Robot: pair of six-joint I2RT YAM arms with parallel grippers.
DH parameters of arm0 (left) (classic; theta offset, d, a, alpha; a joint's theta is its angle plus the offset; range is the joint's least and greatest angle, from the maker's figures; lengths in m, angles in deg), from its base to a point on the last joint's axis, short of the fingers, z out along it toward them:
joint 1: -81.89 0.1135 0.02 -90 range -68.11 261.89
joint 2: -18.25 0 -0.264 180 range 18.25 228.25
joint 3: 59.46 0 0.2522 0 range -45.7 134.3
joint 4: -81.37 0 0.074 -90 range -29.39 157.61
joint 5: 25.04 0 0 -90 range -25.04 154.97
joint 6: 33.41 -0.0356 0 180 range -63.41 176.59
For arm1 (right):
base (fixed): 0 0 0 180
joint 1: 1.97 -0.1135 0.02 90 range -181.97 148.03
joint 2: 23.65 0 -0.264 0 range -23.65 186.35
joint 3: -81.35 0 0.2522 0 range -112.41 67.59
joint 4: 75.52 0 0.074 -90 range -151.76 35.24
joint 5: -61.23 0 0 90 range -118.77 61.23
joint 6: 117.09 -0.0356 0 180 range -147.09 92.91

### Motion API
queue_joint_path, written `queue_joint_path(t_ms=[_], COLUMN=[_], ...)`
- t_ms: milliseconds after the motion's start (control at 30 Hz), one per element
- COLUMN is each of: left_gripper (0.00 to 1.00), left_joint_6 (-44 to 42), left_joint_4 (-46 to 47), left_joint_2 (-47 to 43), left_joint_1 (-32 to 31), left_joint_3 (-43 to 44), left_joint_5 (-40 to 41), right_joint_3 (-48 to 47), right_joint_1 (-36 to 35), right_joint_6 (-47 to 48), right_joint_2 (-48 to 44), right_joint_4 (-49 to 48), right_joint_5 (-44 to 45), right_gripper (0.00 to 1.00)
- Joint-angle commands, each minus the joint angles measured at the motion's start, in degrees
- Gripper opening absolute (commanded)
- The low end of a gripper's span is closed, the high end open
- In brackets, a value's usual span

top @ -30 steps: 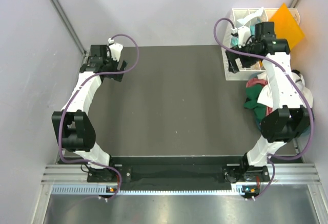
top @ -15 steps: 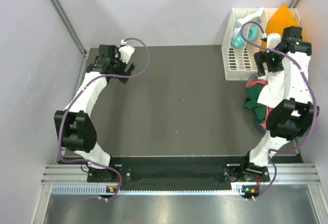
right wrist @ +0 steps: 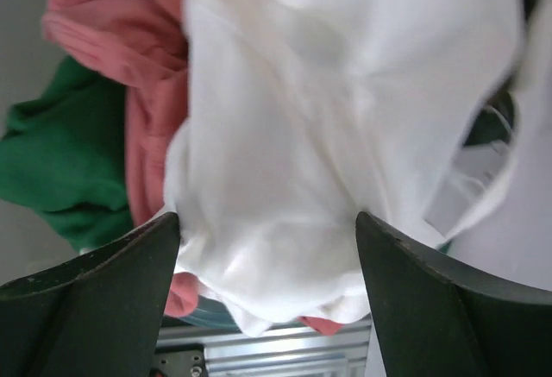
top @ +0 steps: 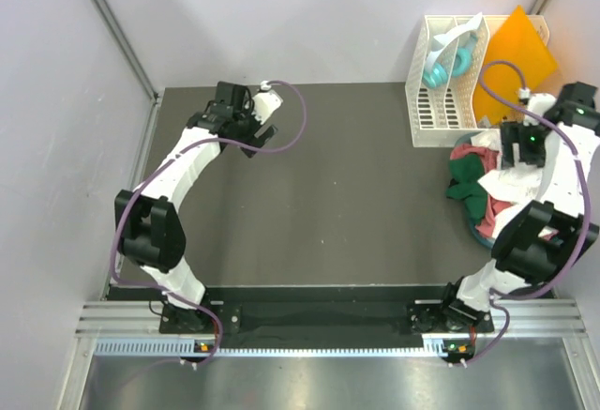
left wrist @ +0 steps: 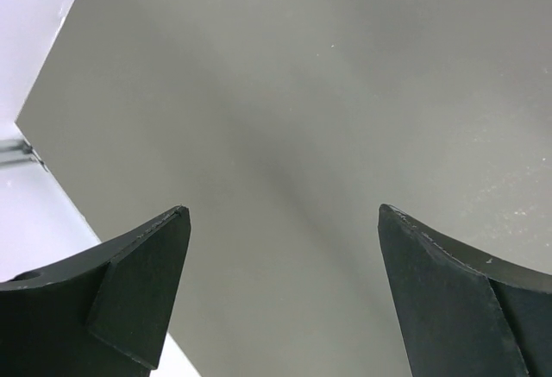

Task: Fold and stack the t-shirts
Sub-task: Grab crumpled tshirt from bin with the right arm, then move the tshirt to the center of the board

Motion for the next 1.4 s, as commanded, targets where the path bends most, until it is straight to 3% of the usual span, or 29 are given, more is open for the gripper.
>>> queue_joint_path(t_ms=[0,233,300,400,467,567,700,800,1033,1233,1367], left_gripper=[0.94,0.94,0.94,0.94,0.94,0.94,0.93,0.92,0.92,0.92,0.92], left_joint_6=[-2.4,-4.2,-4.4,-4.5,-4.6,-3.8,-2.8,-2.3,-0.6,-0.1,0.2], left_joint_4=[-2.1,-4.5,-4.5,-4.7,-4.4,-3.8,-2.9,-1.6,3.3,7.0,11.6], left_joint_2=[2.5,8.6,9.5,10.6,10.8,10.8,10.1,9.1,4.8,1.6,-1.1], left_joint_1=[-2.2,-4.8,-5.6,-6.5,-6.8,-7.0,-7.1,-7.2,-7.2,-7.2,-7.2], left_joint_3=[5.6,13.0,14.6,15.8,15.8,15.4,13.8,11.9,4.6,0.3,-3.4], left_joint_5=[3.3,5.5,6.1,6.5,6.6,7.0,6.3,5.9,5.5,5.6,8.0], right_joint_3=[3.7,12.1,13.2,14.1,13.5,10.6,5.3,-0.7,-18.4,-26.2,-24.6], right_joint_1=[5.0,6.3,6.6,7.0,7.0,6.3,3.5,0.6,-7.9,-19.7,-28.9], right_joint_6=[-1.7,-2.3,-2.4,-2.7,-2.9,-3.0,-1.0,0.4,2.4,6.1,11.5], right_joint_2=[-6.3,-5.7,-5.0,-4.4,-3.7,-3.8,-4.1,-4.2,-3.5,-4.2,-5.7], right_joint_4=[-5.1,-10.4,-11.3,-12.2,-12.2,-11.5,-10.2,-8.6,-7.1,-16.4,-31.0], right_joint_5=[-3.7,-5.4,-5.6,-6.2,-6.6,-6.5,-3.0,-0.3,8.3,19.0,26.2], right_gripper=[0.82,0.78,0.71,0.47,0.23,0.06,0.10,0.00,0.00,0.00,0.00])
